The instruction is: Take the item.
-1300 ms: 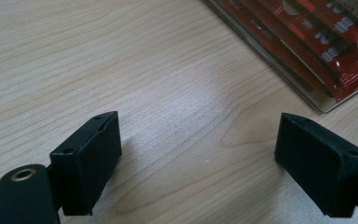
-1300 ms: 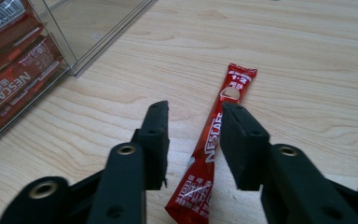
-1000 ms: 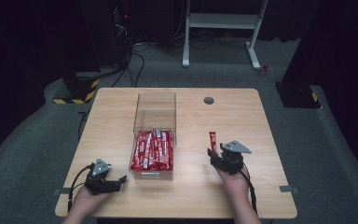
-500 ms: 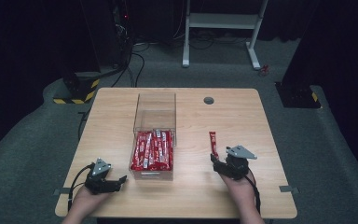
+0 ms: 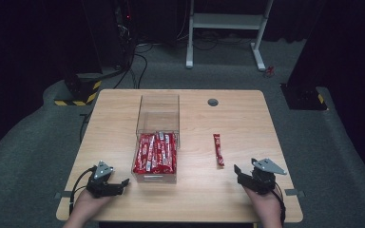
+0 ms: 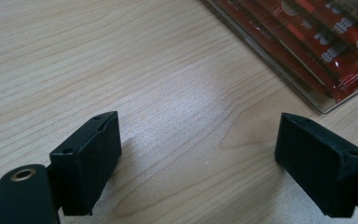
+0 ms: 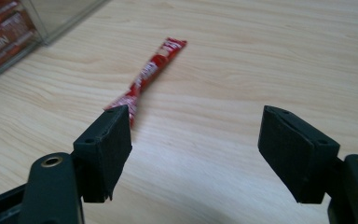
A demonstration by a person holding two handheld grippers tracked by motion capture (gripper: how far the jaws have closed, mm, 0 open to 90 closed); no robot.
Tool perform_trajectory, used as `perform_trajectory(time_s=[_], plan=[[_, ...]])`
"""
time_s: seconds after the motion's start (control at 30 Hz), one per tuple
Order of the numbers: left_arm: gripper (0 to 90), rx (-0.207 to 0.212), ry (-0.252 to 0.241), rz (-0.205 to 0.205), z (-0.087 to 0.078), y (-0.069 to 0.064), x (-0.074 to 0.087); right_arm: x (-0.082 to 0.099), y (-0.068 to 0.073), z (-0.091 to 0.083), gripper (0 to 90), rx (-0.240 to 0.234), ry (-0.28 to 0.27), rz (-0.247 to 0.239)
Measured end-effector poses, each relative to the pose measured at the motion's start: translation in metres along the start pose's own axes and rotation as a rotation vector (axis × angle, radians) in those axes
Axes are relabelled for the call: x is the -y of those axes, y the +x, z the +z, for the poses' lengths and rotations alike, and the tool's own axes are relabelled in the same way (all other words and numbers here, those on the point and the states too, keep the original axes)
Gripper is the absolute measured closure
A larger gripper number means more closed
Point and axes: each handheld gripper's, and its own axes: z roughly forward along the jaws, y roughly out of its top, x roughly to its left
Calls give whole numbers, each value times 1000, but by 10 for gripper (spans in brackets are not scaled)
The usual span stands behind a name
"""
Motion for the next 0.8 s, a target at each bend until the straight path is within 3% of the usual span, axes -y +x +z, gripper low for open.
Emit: perform_trajectory(time_s=[0.33,0.5,0.57,0.67,0.8], plan=[[149,0,0,-1,0,0,0,29,-28,-14,219,91,97,33],[149,-2,0,-1,0,0,0,36,-30,-3,190,116,196,35],[149,-2,0,-2,0,0,0,37,-30,1,157,93,207,48],[149,-3,0,0,0,0,0,34,-28,6,136,94,208,32],[149,-2,-3,-6,1,0,0,30,-28,13,87,84,224,53]])
